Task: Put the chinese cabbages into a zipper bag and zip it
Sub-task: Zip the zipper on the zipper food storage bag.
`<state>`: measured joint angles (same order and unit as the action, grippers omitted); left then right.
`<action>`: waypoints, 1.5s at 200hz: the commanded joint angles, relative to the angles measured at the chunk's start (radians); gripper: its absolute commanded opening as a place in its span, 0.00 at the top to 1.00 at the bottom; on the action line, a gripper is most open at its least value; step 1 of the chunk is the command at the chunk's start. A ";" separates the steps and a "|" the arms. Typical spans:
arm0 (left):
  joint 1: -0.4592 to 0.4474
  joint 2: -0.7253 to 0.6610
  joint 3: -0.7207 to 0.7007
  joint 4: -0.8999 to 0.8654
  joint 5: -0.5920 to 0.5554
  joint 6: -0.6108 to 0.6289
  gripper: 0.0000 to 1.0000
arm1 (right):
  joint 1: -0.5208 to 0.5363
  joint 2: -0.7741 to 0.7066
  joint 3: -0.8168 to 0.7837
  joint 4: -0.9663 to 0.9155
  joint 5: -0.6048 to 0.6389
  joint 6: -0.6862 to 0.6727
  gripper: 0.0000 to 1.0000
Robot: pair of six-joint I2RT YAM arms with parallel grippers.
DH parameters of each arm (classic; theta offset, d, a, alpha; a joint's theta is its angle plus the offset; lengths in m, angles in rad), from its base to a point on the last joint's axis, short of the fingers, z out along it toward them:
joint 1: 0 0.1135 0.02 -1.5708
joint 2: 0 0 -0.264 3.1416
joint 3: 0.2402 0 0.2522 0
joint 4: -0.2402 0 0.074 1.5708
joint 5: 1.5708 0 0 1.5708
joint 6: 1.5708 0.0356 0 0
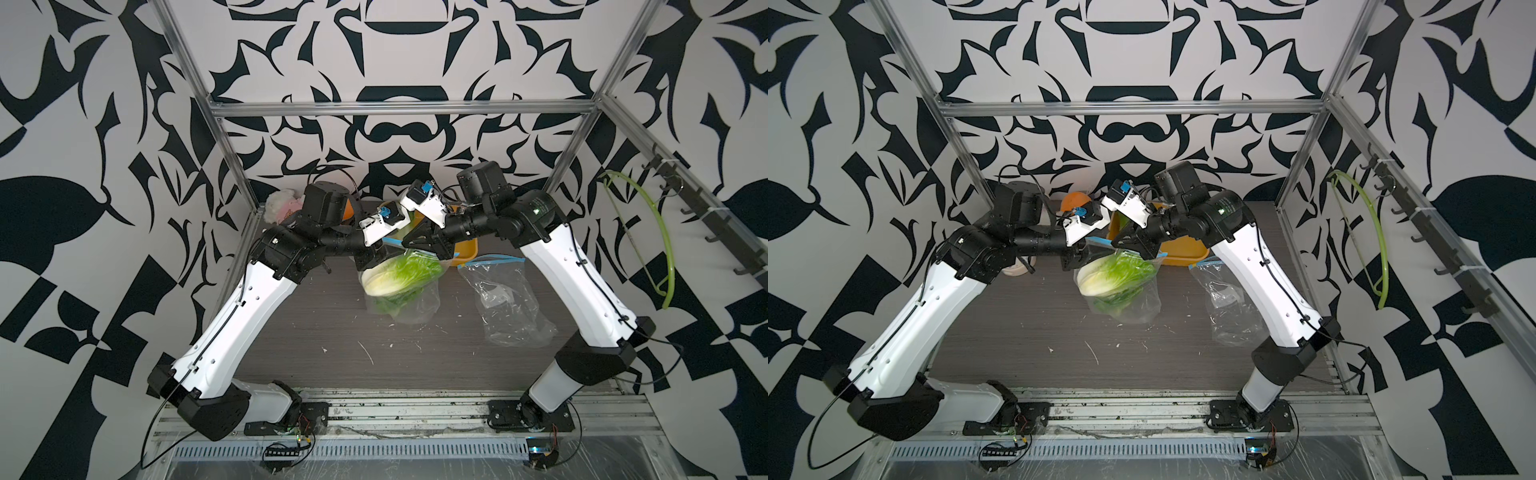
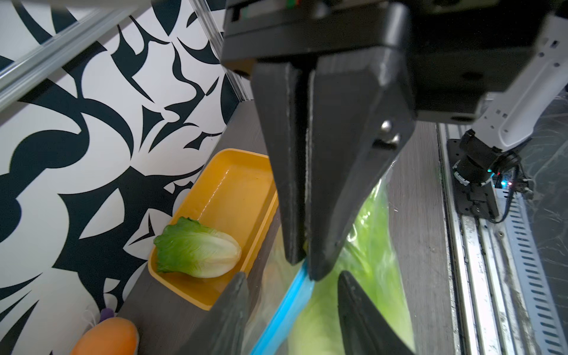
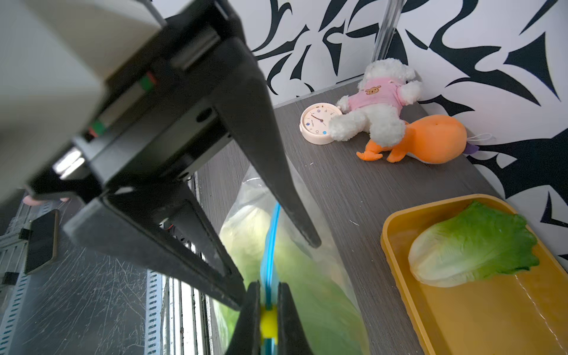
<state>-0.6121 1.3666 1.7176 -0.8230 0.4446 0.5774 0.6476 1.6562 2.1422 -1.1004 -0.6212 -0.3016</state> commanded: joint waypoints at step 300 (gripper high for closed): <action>0.001 0.009 0.091 -0.095 -0.038 0.045 1.00 | -0.017 0.095 0.163 -0.119 -0.043 -0.081 0.68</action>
<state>-0.6125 1.3788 1.7615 -0.9371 0.3840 0.6216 0.6228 1.7649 2.2719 -1.2198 -0.6403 -0.3698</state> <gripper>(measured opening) 0.045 0.346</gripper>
